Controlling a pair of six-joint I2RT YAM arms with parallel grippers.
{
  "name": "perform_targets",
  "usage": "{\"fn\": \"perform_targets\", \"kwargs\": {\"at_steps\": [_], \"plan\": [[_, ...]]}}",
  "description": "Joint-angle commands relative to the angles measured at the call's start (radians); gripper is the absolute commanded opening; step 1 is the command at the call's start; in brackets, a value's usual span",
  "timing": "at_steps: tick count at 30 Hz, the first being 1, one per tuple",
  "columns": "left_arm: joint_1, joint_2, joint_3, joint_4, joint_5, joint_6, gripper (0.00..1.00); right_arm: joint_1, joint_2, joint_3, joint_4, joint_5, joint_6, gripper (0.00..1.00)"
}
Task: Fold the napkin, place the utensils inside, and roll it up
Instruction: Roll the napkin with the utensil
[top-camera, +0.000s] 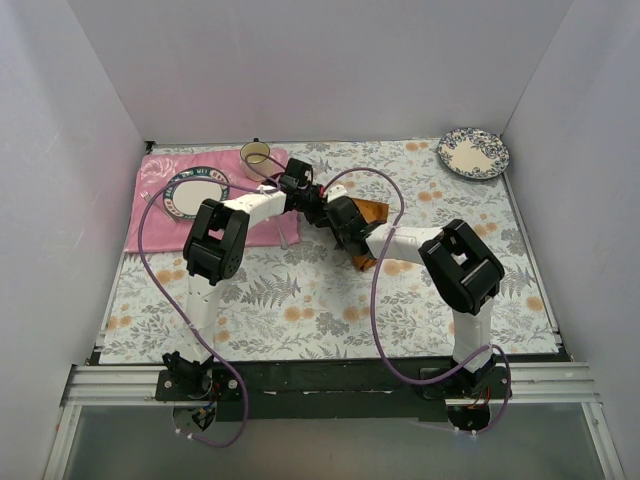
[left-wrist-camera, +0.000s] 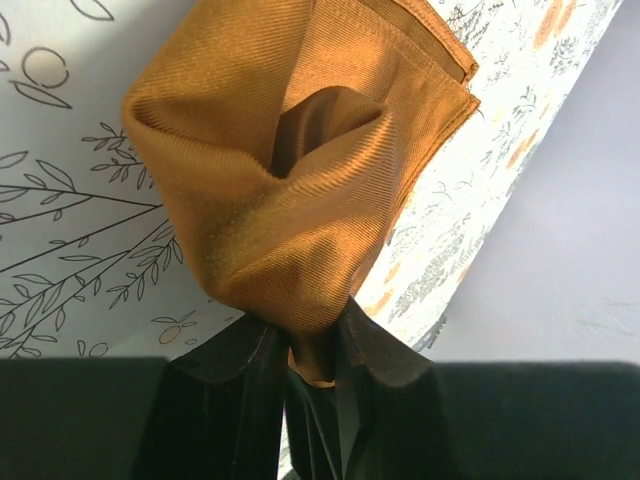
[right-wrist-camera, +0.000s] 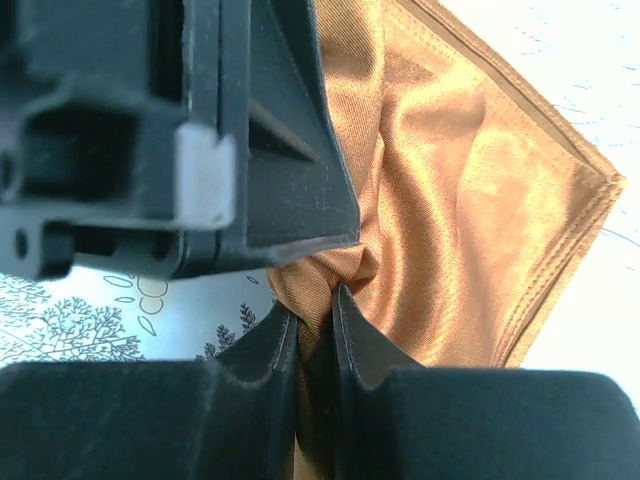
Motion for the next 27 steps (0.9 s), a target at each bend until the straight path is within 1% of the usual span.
{"fn": "perform_targets", "kwargs": {"at_steps": [1, 3, 4, 6, 8, 13, 18, 20, 21, 22, 23, 24, 25, 27], "plan": [[0.001, 0.020, 0.006, -0.145, -0.099, 0.097, 0.32, -0.051, 0.005, -0.017, -0.057, -0.192, 0.048, 0.01], [0.001, 0.011, 0.009, -0.143, -0.104, 0.107, 0.42, -0.064, 0.004, -0.006, -0.082, -0.255, 0.062, 0.01], [0.001, -0.004, 0.007, -0.143, -0.115, 0.115, 0.51, -0.078, 0.001, -0.001, -0.092, -0.275, 0.075, 0.01], [0.001, -0.023, 0.003, -0.147, -0.132, 0.140, 0.56, -0.094, -0.006, 0.005, -0.100, -0.318, 0.091, 0.01], [0.002, -0.055, -0.005, -0.159, -0.149, 0.163, 0.60, -0.120, -0.013, 0.009, -0.116, -0.387, 0.118, 0.01], [0.021, -0.154, -0.065, -0.156, -0.196, 0.193, 0.62, -0.164, -0.022, 0.034, -0.149, -0.529, 0.157, 0.01], [0.051, -0.265, -0.199, -0.058, -0.175, 0.154, 0.66, -0.204, 0.000, 0.071, -0.166, -0.675, 0.187, 0.01], [0.053, -0.279, -0.226, -0.030, -0.169, 0.144, 0.66, -0.229, 0.013, 0.072, -0.163, -0.718, 0.195, 0.01], [0.054, -0.279, -0.229, -0.004, -0.144, 0.141, 0.68, -0.236, 0.028, 0.071, -0.150, -0.765, 0.206, 0.01], [0.055, -0.277, -0.232, 0.013, -0.132, 0.137, 0.71, -0.250, 0.036, 0.065, -0.144, -0.787, 0.210, 0.01], [0.055, -0.274, -0.232, 0.028, -0.123, 0.132, 0.72, -0.253, 0.042, 0.062, -0.138, -0.806, 0.213, 0.01], [0.055, -0.258, -0.220, 0.044, -0.112, 0.129, 0.73, -0.258, 0.047, 0.057, -0.132, -0.821, 0.213, 0.01], [0.056, -0.245, -0.207, 0.044, -0.100, 0.126, 0.77, -0.258, 0.045, 0.040, -0.118, -0.821, 0.212, 0.01], [0.056, -0.228, -0.184, 0.056, -0.070, 0.121, 0.77, -0.259, 0.042, 0.028, -0.107, -0.835, 0.216, 0.01]]}}
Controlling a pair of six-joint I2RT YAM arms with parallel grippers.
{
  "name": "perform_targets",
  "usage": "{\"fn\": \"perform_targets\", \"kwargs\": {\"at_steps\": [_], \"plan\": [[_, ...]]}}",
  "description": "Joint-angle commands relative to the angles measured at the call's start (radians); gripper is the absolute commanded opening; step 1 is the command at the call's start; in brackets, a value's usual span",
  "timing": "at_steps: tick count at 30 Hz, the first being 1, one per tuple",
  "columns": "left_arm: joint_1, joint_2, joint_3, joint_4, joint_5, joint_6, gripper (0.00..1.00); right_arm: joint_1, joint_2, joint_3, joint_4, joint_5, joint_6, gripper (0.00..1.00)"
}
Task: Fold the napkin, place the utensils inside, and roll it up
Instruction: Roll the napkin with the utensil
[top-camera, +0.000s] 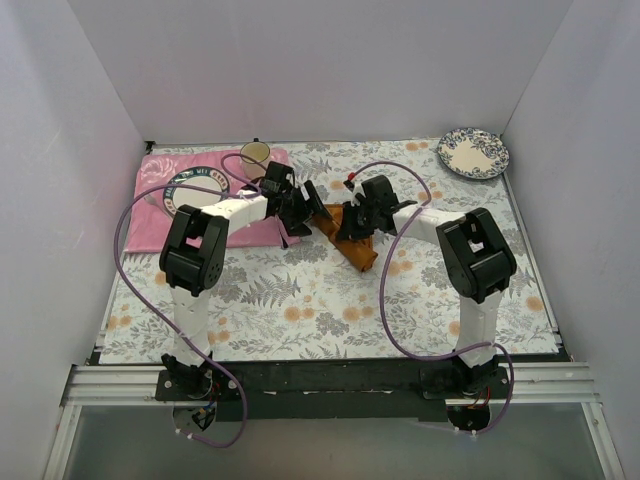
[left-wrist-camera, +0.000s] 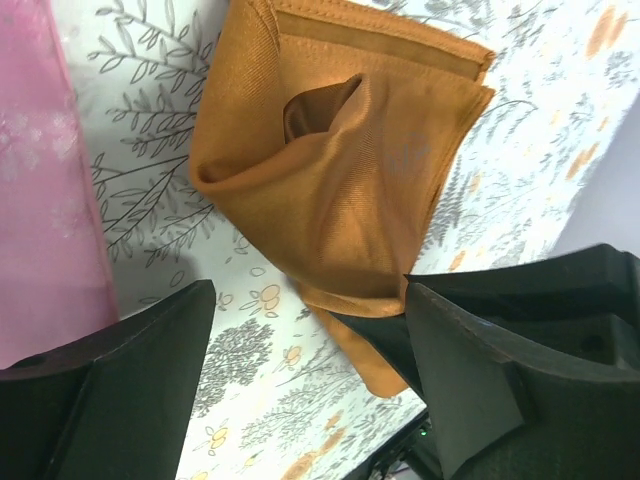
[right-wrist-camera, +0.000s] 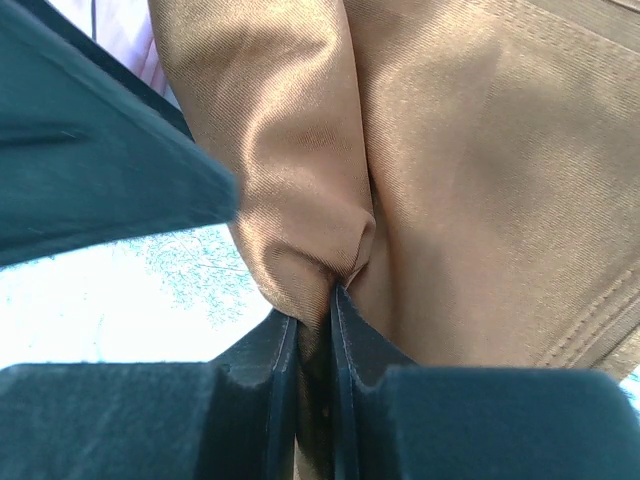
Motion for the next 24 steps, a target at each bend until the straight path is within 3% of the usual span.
{"fn": "perform_targets", "kwargs": {"at_steps": [1, 11, 18, 20, 21, 24], "plan": [[0.009, -0.032, 0.026, 0.072, 0.060, -0.017, 0.77, -0.020, 0.027, -0.019, -0.014, -0.059, 0.018, 0.01], [-0.007, -0.144, -0.132, 0.135, 0.054, -0.055, 0.79, -0.100, 0.132, 0.031, 0.023, -0.278, 0.098, 0.01], [-0.015, -0.066, -0.134, 0.247, 0.119, -0.106, 0.76, -0.152, 0.231, 0.116, -0.014, -0.445, 0.088, 0.01], [-0.015, -0.058, -0.126, 0.293, 0.131, -0.112, 0.70, -0.160, 0.238, 0.114, -0.009, -0.457, 0.084, 0.01], [-0.017, -0.063, -0.131, 0.314, 0.133, -0.120, 0.59, -0.164, 0.240, 0.117, -0.017, -0.460, 0.078, 0.01], [-0.015, -0.084, -0.150, 0.382, 0.153, -0.126, 0.50, -0.173, 0.243, 0.119, -0.023, -0.460, 0.065, 0.01]]}}
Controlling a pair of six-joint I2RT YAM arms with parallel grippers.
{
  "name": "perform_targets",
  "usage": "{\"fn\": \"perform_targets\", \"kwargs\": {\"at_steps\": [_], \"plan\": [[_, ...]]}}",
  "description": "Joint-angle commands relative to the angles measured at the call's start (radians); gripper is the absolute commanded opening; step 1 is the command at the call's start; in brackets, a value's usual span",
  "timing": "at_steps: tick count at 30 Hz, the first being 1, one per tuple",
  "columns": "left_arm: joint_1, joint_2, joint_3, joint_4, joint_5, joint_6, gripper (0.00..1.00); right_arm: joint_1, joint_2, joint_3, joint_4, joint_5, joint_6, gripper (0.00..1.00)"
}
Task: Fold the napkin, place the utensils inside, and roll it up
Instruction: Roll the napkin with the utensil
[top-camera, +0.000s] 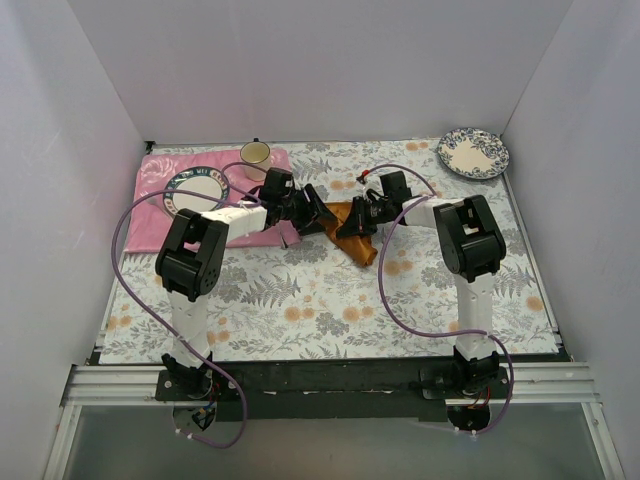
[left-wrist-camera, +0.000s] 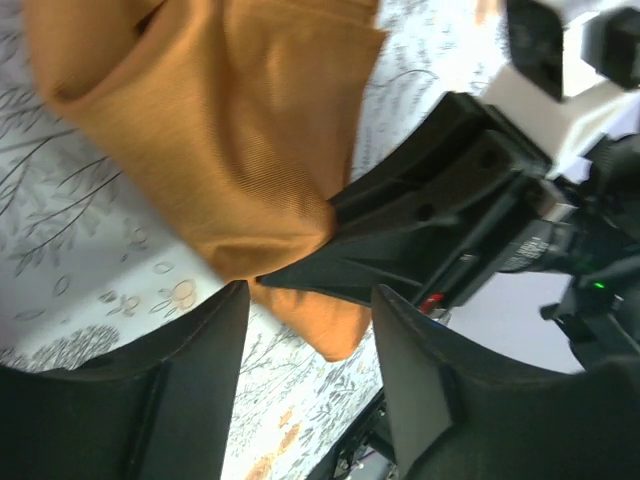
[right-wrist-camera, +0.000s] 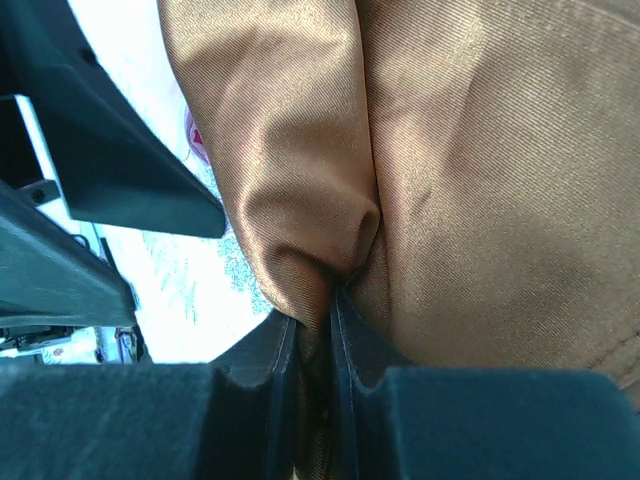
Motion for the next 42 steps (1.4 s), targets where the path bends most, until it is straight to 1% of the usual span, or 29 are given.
{"fn": "perform_targets", "kwargs": {"at_steps": [1, 2, 4, 5, 8, 13, 16, 19, 22, 23, 24, 28, 29, 31, 33, 36, 37, 38, 40, 42], "plan": [[-0.002, -0.036, -0.018, 0.138, 0.046, -0.023, 0.45, -0.013, 0.045, 0.007, -0.066, 0.014, -0.042, 0.01], [-0.002, -0.039, -0.025, 0.179, 0.052, -0.032, 0.42, -0.016, 0.048, 0.007, -0.065, 0.010, -0.042, 0.01], [-0.001, -0.030, -0.035, 0.211, 0.077, -0.056, 0.36, -0.019, 0.054, 0.014, -0.063, 0.002, -0.045, 0.01], [-0.001, -0.020, -0.030, 0.237, 0.087, -0.066, 0.35, -0.021, 0.060, 0.019, -0.060, -0.007, -0.045, 0.01], [-0.001, 0.026, -0.001, 0.283, 0.092, -0.089, 0.33, -0.022, 0.074, 0.048, -0.092, -0.027, -0.061, 0.01], [0.013, 0.129, 0.091, 0.270, 0.080, -0.077, 0.30, -0.026, 0.076, 0.064, -0.130, -0.032, -0.093, 0.02], [0.026, 0.171, 0.100, 0.258, 0.054, -0.060, 0.30, -0.030, 0.068, 0.054, -0.130, -0.038, -0.096, 0.03], [0.038, 0.191, 0.085, 0.273, 0.046, -0.054, 0.29, -0.036, 0.062, 0.047, -0.138, -0.036, -0.110, 0.07], [0.045, 0.208, 0.094, 0.265, 0.040, -0.028, 0.29, -0.041, 0.051, 0.059, -0.181, -0.016, -0.152, 0.15], [0.047, 0.212, 0.105, 0.248, 0.040, -0.021, 0.29, -0.041, 0.050, 0.068, -0.204, 0.008, -0.175, 0.19], [0.050, 0.221, 0.108, 0.247, 0.040, -0.017, 0.29, -0.039, 0.045, 0.077, -0.224, 0.019, -0.211, 0.22], [0.055, 0.250, 0.137, 0.215, 0.039, 0.017, 0.28, -0.039, 0.018, 0.140, -0.342, 0.077, -0.298, 0.32], [0.055, 0.255, 0.139, 0.212, 0.038, 0.022, 0.28, -0.039, 0.013, 0.156, -0.365, 0.108, -0.314, 0.37], [0.055, 0.264, 0.140, 0.210, 0.045, 0.029, 0.27, -0.041, 0.010, 0.177, -0.387, 0.114, -0.343, 0.39], [0.055, 0.269, 0.139, 0.215, 0.045, 0.037, 0.27, -0.035, 0.008, 0.218, -0.442, 0.151, -0.366, 0.44], [0.055, 0.278, 0.149, 0.207, 0.046, 0.045, 0.26, -0.023, -0.015, 0.238, -0.465, 0.203, -0.389, 0.51], [0.055, 0.280, 0.151, 0.207, 0.048, 0.048, 0.26, -0.016, -0.033, 0.242, -0.469, 0.214, -0.427, 0.53], [0.055, 0.280, 0.152, 0.207, 0.048, 0.049, 0.26, -0.004, -0.044, 0.248, -0.476, 0.249, -0.455, 0.56], [0.055, 0.281, 0.160, 0.202, 0.048, 0.052, 0.26, 0.010, -0.079, 0.252, -0.485, 0.306, -0.493, 0.59], [0.055, 0.283, 0.166, 0.199, 0.051, 0.054, 0.26, 0.033, -0.108, 0.242, -0.471, 0.398, -0.536, 0.63]]}}
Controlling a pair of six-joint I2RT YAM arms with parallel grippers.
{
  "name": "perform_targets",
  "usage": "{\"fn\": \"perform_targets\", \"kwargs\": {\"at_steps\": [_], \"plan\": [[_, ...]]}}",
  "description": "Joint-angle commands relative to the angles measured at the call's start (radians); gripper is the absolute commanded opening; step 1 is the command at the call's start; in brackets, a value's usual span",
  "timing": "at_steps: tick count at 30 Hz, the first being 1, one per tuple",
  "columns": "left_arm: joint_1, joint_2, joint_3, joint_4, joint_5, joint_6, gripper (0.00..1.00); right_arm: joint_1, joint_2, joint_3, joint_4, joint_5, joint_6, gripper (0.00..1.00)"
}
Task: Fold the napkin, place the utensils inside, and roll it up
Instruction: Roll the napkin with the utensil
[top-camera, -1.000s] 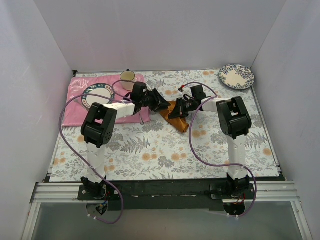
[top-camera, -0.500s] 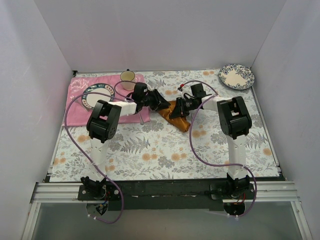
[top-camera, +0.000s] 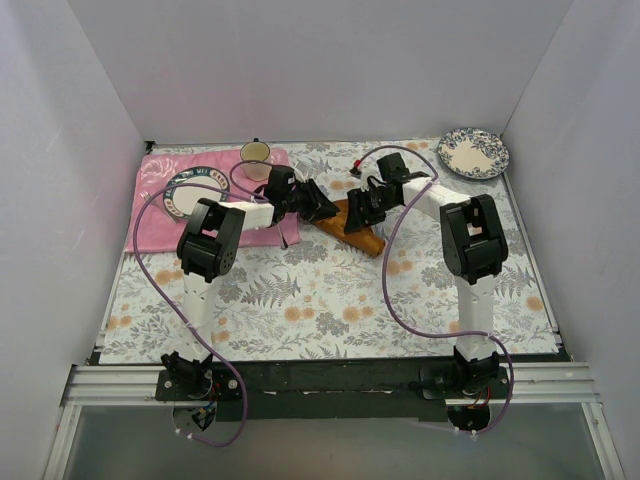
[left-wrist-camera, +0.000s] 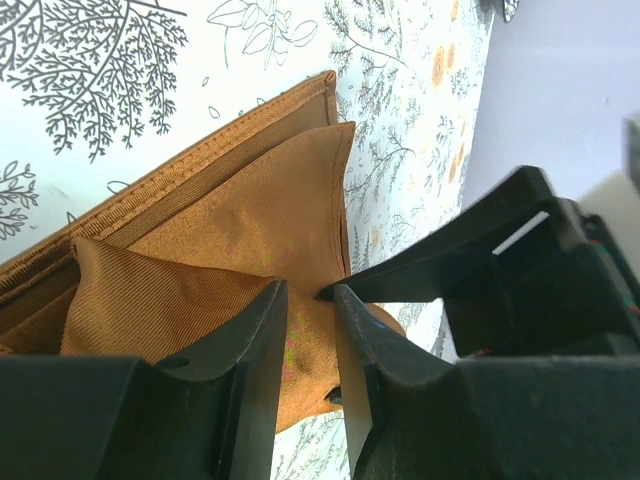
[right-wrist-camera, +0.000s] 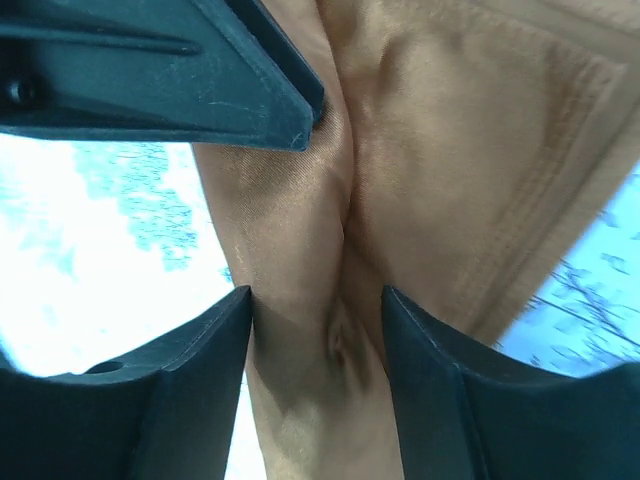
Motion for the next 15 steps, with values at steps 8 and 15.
{"fn": "perform_targets", "kwargs": {"at_steps": [8, 15], "plan": [[0.017, 0.043, 0.063, -0.135, -0.038, 0.063, 0.25, 0.168, -0.274, -0.138, 0.142, 0.452, -0.290, 0.76], [0.018, 0.075, 0.123, -0.230, -0.022, 0.066, 0.24, 0.295, -0.313, -0.297, 0.294, 0.622, -0.414, 0.78]]}}
